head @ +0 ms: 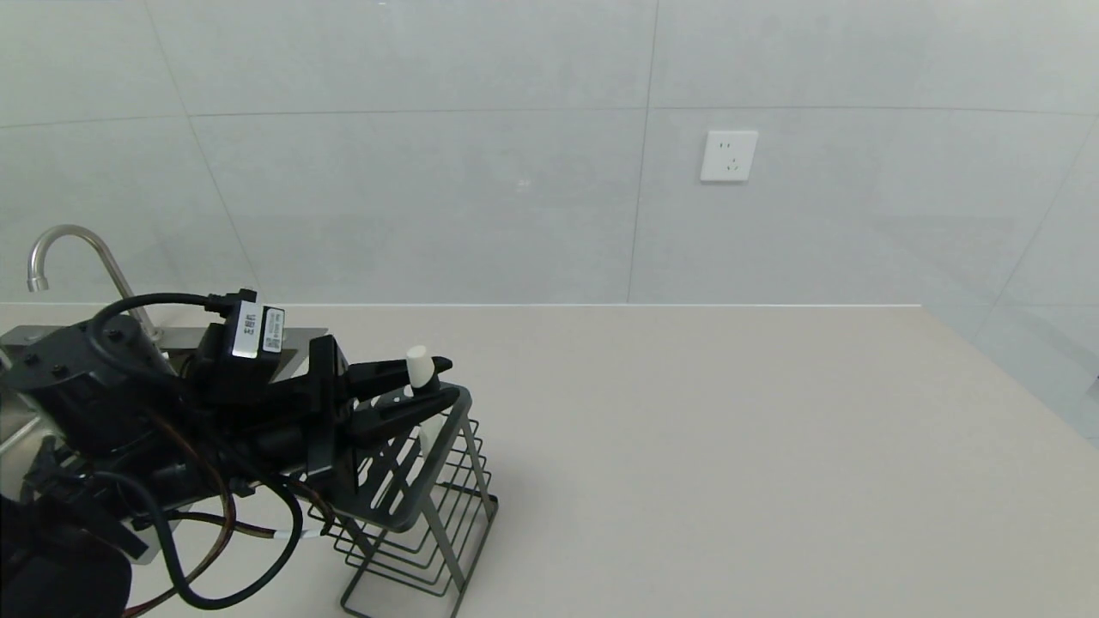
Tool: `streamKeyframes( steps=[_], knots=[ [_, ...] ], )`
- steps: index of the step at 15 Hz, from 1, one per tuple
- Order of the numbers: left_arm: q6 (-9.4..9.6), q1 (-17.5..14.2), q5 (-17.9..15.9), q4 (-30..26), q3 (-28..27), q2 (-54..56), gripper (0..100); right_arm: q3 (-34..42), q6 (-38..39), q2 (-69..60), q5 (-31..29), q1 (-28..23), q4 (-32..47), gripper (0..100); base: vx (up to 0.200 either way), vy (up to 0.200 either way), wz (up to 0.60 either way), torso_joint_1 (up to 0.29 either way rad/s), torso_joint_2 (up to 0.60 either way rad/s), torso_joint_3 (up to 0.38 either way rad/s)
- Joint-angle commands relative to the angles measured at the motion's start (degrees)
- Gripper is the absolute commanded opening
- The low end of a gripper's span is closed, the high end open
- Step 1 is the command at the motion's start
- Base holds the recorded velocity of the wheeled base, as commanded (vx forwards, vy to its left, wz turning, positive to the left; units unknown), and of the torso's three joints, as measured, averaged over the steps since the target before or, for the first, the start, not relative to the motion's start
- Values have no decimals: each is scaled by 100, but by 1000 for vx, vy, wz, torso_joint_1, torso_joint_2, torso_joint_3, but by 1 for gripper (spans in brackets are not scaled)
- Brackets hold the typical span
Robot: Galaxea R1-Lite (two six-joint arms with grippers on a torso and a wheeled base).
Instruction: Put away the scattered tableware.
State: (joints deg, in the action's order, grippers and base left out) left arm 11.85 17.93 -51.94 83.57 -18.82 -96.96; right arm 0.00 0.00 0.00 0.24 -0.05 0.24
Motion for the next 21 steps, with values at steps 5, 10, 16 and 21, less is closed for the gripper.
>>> streamKeyframes(
  steps=[5,10,16,21],
  knots=[
    [-69,-27,18,-16,72,64,100,0,0,9,2,5,2,0,0,0,0,0,0,0],
    [-25,-308,0,-7,291,1206,100,-9,9,9,2,-4,2,0,0,0,0,0,0,0],
    [-95,-457,149,-69,1513,3192,100,-9,0,9,2,5,2,0,0,0,0,0,0,0],
    [-1211,-932,448,-1255,1882,6374,100,-9,9,9,2,-4,2,0,0,0,0,0,0,0]
  ],
)
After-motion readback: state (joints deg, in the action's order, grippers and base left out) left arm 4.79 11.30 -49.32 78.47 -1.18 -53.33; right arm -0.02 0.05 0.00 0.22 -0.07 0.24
